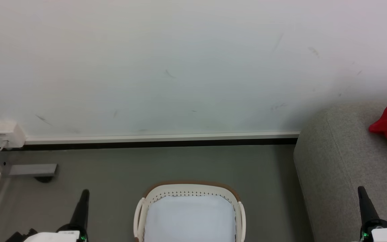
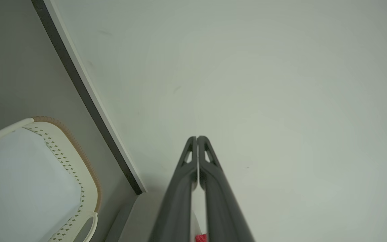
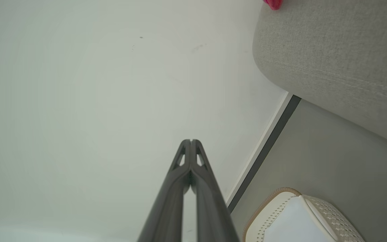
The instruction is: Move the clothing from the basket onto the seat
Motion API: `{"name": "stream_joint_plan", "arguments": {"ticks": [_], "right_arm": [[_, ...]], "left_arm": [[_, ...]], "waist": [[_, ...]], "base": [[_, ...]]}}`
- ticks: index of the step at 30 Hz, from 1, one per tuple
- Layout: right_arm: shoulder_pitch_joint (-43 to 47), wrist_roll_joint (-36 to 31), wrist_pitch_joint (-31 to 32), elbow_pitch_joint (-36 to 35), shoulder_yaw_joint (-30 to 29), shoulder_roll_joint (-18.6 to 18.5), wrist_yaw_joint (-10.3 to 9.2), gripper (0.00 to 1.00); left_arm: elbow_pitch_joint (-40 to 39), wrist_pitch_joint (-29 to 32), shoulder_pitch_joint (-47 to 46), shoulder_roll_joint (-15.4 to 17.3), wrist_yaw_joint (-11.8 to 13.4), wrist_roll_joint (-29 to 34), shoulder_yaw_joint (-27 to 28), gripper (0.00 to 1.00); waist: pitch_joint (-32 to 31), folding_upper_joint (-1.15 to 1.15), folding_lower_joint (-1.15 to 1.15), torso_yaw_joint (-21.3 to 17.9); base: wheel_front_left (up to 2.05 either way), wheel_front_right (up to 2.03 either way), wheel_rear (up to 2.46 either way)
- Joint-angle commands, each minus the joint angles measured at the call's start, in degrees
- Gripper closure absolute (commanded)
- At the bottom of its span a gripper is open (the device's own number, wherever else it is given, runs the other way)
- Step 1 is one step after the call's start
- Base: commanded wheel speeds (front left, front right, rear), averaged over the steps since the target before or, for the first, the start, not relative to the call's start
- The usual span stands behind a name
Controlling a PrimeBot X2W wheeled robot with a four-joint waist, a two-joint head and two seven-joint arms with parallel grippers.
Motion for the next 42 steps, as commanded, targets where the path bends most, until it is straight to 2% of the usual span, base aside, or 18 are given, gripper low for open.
{"name": "stream_joint_plan", "arguments": {"ticks": [1, 28, 42], "right_arm": [[-0.93, 1.9, 0.45, -0.44, -0.25, -0.59, -0.11, 1.0], [-2.11, 12.8, 3.2, -1.3, -1.1, -0.66, -0.13, 1.0], [-2.07, 12.52, 3.18, -1.25, -1.07, -0.64, -0.13, 1.0]], "left_arm": [[-0.36, 0.54, -1.1, 0.21, -0.17, -1.98, 0.42, 1.0], [-0.4, 3.25, -2.81, 0.03, -0.22, -12.21, 1.26, 1.0], [-0.4, 3.24, -2.77, 0.04, -0.21, -12.04, 1.22, 1.0]], "waist": [[0.06, 0.0, 0.0, -0.01], [0.85, 0.0, 0.0, -0.11], [0.85, 0.0, 0.0, -0.11]], "base": [[0.0, 0.0, 0.0], [0.0, 0.0, 0.0], [0.0, 0.0, 0.0]]}}
